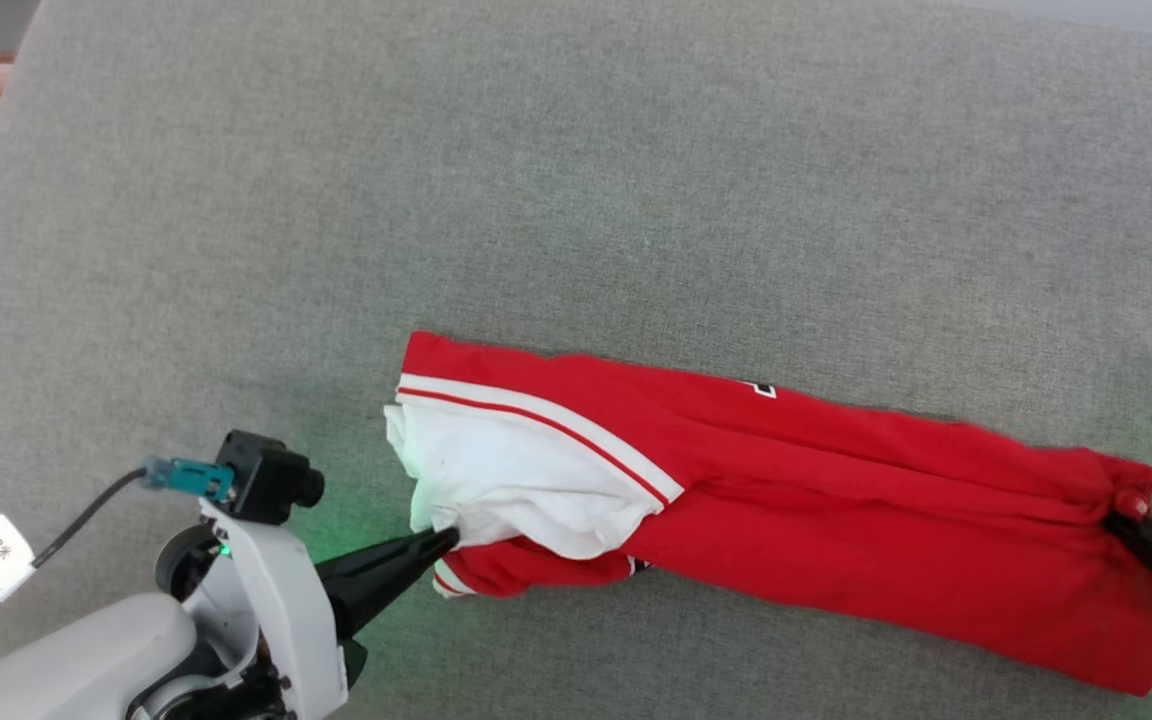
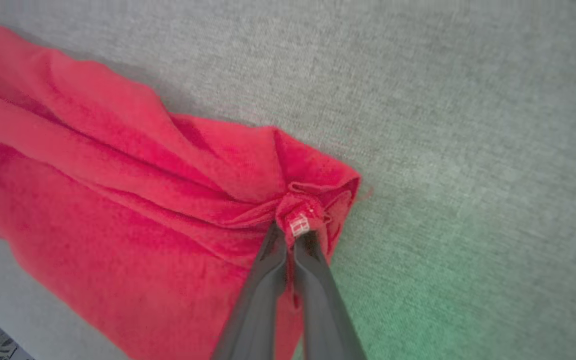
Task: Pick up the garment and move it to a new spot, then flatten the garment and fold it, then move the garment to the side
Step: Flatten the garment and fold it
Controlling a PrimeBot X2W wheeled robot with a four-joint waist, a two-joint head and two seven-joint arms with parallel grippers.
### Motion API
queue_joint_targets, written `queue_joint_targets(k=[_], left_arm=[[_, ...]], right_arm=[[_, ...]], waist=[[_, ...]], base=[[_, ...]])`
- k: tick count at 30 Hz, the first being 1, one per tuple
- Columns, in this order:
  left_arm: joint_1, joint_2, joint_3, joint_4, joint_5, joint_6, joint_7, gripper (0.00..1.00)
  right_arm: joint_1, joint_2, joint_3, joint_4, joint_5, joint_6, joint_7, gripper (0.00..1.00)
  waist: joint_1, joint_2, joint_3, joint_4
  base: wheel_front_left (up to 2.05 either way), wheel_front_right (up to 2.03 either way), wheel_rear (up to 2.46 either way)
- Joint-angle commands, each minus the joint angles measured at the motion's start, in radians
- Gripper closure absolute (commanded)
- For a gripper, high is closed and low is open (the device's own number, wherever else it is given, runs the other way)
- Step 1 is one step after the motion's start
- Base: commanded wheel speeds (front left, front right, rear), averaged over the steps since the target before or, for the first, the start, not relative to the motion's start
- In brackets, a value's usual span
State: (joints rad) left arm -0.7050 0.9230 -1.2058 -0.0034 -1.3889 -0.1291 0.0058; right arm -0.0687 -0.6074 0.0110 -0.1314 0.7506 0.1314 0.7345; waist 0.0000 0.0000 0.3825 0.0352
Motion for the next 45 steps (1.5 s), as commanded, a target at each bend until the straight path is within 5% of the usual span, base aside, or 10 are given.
queue_joint_targets(k=[1,6,7,9,10,11,19,24,35,45], left_arm=[[-0.002,-0.015,-0.005,0.027,0.013,-0.002,-0.005,1.00],[-0.018,-0.062,-0.008,0.077,0.026,0.000,-0.031,1.00],[-0.021,-0.068,-0.002,0.078,0.021,0.000,-0.048,0.86],[-0.014,-0.071,0.004,0.064,0.009,0.000,-0.077,0.00],[-0.009,-0.068,0.010,0.059,0.006,0.000,-0.096,0.00],[0.000,-0.066,0.014,0.052,0.000,0.000,-0.116,0.00],[0.074,-0.065,0.104,-0.006,-0.027,0.000,-0.260,0.00],[0.178,-0.169,0.291,0.064,0.048,0.055,-0.270,0.00],[0.412,-0.426,0.736,0.211,0.445,0.074,-0.269,0.00],[0.465,-0.547,0.977,0.164,0.834,0.050,-0.269,0.00]], right_arm=[[-0.018,0.015,0.016,0.031,-0.008,-0.002,-0.016,1.00],[-0.059,0.026,0.058,0.071,-0.012,-0.002,-0.067,1.00],[-0.064,0.029,0.061,0.072,-0.006,-0.002,-0.076,0.88],[-0.068,0.025,0.067,0.068,0.001,-0.002,-0.091,0.43],[-0.068,0.026,0.062,0.064,0.008,-0.002,-0.098,0.02],[-0.065,0.026,0.056,0.055,0.012,-0.001,-0.098,0.00],[-0.016,0.032,-0.038,-0.038,0.047,-0.001,-0.061,0.00],[0.037,0.050,-0.125,-0.050,0.049,-0.001,-0.016,0.00],[0.113,0.122,-0.265,-0.064,0.063,-0.001,0.074,0.00],[0.108,0.156,-0.307,-0.081,0.046,-0.001,0.232,0.00]], waist=[[0.0000,0.0000,0.007,0.003],[0.0000,0.0000,0.010,0.002],[0.0000,0.0000,0.007,0.001],[0.0000,0.0000,-0.004,0.001],[0.0000,0.0000,-0.010,0.000],[0.0000,0.0000,-0.018,0.001],[0.0000,0.0000,-0.072,0.031],[0.0000,0.0000,-0.081,0.067],[0.0000,0.0000,-0.100,0.088],[0.0000,0.0000,-0.103,0.068]], base=[[0.00,0.00,0.00],[0.00,0.00,0.00],[0.00,0.00,0.00],[0.00,0.00,0.00],[0.00,0.00,0.00],[0.00,0.00,0.00],[0.00,0.00,0.00],[0.00,0.00,0.00],[0.00,0.00,0.00],[0.00,0.00,0.00]])
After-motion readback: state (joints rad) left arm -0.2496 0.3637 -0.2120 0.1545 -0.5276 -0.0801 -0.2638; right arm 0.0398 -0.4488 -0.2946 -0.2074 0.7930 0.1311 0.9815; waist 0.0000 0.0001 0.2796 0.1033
